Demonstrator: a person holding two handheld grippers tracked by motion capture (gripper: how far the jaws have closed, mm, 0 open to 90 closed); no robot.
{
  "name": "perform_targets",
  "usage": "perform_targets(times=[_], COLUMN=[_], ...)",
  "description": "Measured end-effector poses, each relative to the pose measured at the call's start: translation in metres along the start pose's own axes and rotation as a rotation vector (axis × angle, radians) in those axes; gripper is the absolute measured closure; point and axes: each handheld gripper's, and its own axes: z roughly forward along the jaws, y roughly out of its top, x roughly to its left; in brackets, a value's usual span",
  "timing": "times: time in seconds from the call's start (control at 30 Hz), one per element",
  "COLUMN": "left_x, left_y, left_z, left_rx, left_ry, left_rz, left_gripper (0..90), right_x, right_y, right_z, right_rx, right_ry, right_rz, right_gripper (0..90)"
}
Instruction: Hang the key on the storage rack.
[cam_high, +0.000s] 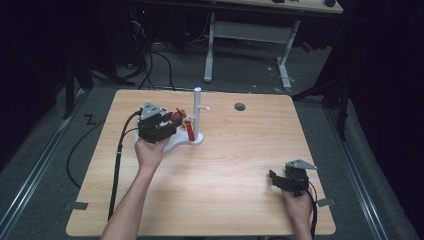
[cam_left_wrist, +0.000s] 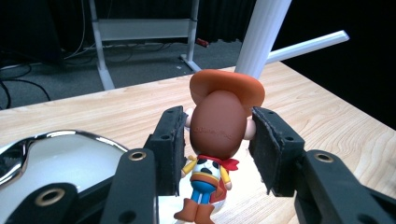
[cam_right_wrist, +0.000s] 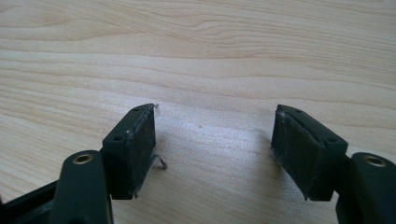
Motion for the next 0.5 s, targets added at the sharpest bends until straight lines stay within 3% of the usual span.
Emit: perform_targets(times=[0.5], left_x=[0.005], left_y=[-0.014], left_z=[0.0], left_rx=[0.008], left_ry=[0.021], left_rz=[-0.01], left_gripper=[56.0], right_x=[0.0], right_y=[0.0], right_z=[0.0], right_rx=[0.001], right_ry=[0.0], right_rz=[0.0], right_gripper=[31.2])
